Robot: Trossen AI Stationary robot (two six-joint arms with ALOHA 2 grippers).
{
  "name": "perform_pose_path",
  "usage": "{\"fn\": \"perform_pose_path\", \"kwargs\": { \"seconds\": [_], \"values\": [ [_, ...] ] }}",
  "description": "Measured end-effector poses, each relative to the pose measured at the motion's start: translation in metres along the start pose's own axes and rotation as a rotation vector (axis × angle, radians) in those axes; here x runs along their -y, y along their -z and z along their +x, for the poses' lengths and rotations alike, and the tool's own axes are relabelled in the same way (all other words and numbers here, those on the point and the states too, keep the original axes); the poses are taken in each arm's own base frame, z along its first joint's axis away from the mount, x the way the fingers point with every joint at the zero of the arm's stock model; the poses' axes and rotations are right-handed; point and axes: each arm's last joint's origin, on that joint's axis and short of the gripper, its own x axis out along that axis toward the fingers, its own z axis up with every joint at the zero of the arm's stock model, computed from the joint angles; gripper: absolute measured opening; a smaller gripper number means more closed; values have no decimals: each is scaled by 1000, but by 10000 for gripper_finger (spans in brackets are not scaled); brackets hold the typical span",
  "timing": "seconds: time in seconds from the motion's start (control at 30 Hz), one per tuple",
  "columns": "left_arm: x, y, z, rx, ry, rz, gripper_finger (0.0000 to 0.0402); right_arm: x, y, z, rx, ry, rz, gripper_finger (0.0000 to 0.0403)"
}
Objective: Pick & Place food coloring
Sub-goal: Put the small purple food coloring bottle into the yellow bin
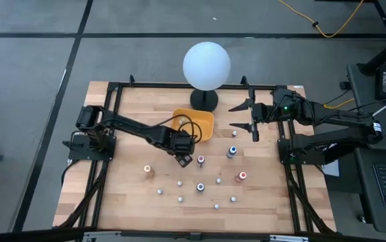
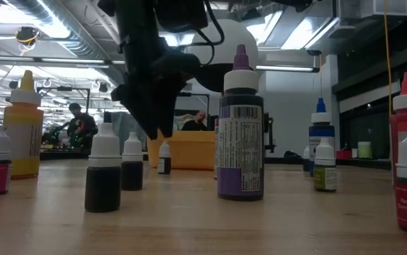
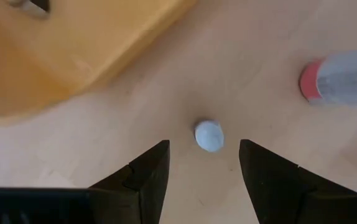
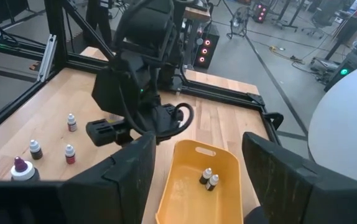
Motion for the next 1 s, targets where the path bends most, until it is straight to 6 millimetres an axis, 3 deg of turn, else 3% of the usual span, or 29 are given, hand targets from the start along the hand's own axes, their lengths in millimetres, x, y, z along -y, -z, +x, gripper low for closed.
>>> {"fn": "perform_pose_path", "kwargs": {
  "seconds": [0.47, 0.73, 1.0],
  "values": [
    [2, -3, 20, -14, -4, -6, 187, 0, 0, 0, -2, -2, 0, 241],
    [1, -4, 20, -3, -20, -9, 186, 0, 0, 0, -3, -3, 2, 241],
    [0, -4, 20, -17, -11, -3, 157, 0, 0, 0, -2, -3, 3, 241]
  ]
}}
